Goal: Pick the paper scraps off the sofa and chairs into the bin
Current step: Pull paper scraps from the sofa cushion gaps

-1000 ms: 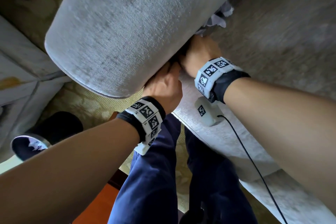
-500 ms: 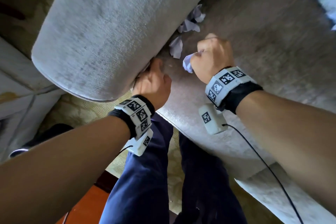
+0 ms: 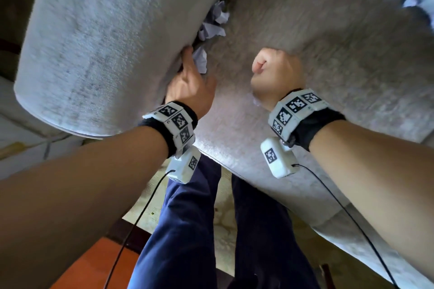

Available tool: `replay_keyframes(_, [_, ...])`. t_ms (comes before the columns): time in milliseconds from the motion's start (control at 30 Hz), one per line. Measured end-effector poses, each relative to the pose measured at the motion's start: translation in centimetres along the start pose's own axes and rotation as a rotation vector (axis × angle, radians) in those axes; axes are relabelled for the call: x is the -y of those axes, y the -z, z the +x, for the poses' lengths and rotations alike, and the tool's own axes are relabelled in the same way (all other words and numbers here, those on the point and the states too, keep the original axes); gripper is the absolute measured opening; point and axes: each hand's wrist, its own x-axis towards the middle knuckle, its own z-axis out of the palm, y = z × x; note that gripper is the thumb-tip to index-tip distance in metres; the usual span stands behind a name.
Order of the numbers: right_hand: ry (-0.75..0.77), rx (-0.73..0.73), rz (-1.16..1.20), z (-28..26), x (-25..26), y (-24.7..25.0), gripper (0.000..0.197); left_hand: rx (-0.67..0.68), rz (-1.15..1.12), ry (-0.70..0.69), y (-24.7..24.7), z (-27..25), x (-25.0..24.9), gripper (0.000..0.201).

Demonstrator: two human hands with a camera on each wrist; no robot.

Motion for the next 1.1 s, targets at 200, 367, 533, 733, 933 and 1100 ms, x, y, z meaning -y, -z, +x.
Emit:
replay_keyframes(200, [-0.043, -0.072, -0.025, -0.2, -1.5, 0.9, 0.019, 0.014, 0.115, -0.009, -1.0, 2.0, -0.8, 0.057])
replay_keyframes(367, [-0.06, -0.098, 0.007, -0.5, -2.3, 1.3, 0.009, 0.01, 0.204, 0.04, -1.6, 2.7, -0.5, 0.037])
replay_keyframes(533, [-0.059, -0.091, 0.033, -0.4, -3.0, 1.0, 0.011, 0.035, 0.329, 0.011, -1.3, 2.9, -0.7, 0.033])
replay_keyframes(733, [-0.029, -0.089, 0.02, -0.3, -2.5, 0.5, 0.013, 0.041, 0.31, 0.024, -0.4, 3.1, -0.9, 0.037])
replay_keyframes(933, [0.024, -0.092, 0.013, -0.4, -1.1, 1.1, 0.017, 0.13, 0.22, 0.046, 0.1, 1.7, -1.3, 0.036])
replay_keyframes(1100, [0.068, -0.072, -0.021, 0.2, 0.9, 1.3, 0.03, 0.134, 0.076, 0.085, 0.6, 1.7, -1.3, 0.039])
